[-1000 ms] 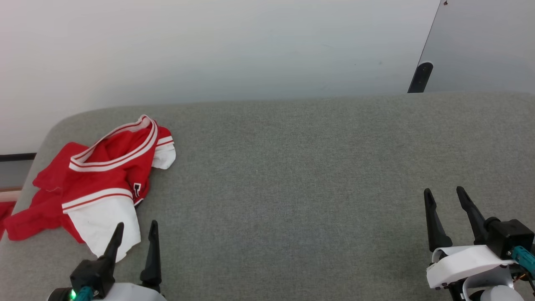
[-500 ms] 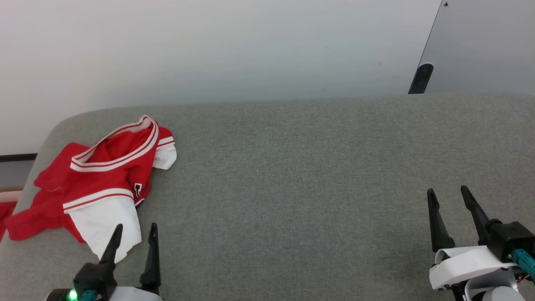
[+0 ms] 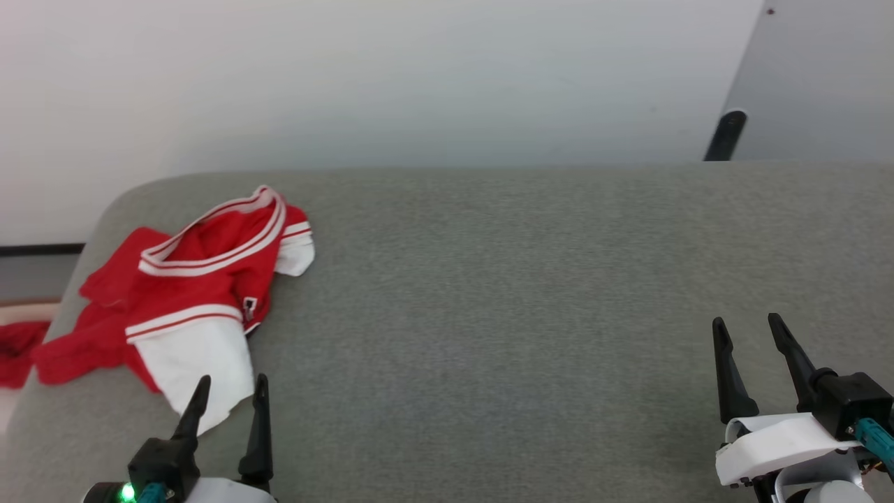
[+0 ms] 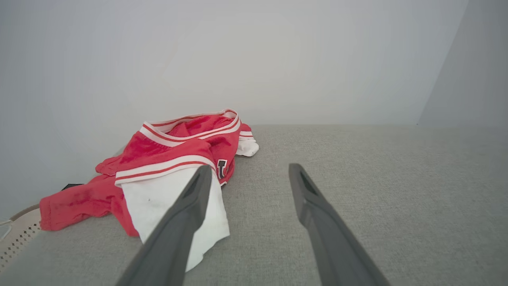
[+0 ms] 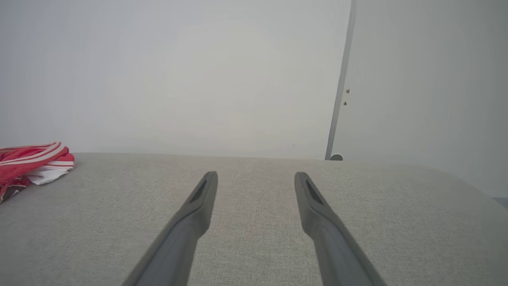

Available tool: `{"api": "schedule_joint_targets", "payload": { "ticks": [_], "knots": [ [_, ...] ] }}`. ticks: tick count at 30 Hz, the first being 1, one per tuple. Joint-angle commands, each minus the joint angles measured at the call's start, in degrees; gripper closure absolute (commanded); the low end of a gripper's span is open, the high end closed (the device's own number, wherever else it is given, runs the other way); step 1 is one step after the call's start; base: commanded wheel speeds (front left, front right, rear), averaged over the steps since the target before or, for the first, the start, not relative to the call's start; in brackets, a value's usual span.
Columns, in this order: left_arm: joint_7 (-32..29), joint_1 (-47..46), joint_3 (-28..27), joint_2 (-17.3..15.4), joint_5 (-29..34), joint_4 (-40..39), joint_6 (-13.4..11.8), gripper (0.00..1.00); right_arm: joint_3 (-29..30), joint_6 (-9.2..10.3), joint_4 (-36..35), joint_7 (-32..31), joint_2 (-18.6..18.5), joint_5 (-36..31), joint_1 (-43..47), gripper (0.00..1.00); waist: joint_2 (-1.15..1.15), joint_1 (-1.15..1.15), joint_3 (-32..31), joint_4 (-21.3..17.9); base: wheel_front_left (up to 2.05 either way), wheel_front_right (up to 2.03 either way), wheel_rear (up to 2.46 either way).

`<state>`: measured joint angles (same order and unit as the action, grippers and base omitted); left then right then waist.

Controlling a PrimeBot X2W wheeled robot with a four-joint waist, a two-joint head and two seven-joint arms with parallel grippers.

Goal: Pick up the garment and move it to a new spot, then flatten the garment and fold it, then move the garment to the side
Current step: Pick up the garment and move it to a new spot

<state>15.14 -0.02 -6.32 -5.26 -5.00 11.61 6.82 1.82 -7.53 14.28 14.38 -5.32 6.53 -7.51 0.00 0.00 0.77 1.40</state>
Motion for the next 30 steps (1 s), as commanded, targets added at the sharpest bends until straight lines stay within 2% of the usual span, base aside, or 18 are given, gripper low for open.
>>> {"api": "schedule_joint_targets", "payload": {
  "ticks": [1, 9, 22, 30],
  "knots": [
    [0.0, -0.55, -0.04, 0.22, 0.14, 0.22, 0.14, 0.0, 0.0, 0.08, -0.03, 0.23, -0.04, 0.1, 0.36, 0.0, 0.0, 0.0, 0.32, 1.99, 0.0, 0.0, 0.0],
    [0.01, 0.24, -0.29, 0.54, -0.28, 1.06, -0.18, 0.0, -1.52, 0.08, 0.62, 0.07, -0.34, 0.3, 0.18, 0.0, 0.0, 0.0, -0.51, 9.46, 0.0, 0.0, 0.0],
    [0.0, 1.99, -0.89, 1.13, -0.83, 1.15, -1.19, 0.0, -6.13, 0.08, 2.74, -0.3, -0.89, 1.56, -0.57, 0.0, 0.0, 0.0, -2.01, 26.02, 0.0, 0.0, 0.0],
    [0.0, 4.83, -4.07, 1.99, -3.79, -3.34, -4.32, 0.0, -13.59, 0.08, 5.74, -0.95, -1.06, 3.31, -7.19, 0.0, 0.0, 0.0, 0.98, 28.4, 0.0, 0.0, 0.0]
  ]
}}
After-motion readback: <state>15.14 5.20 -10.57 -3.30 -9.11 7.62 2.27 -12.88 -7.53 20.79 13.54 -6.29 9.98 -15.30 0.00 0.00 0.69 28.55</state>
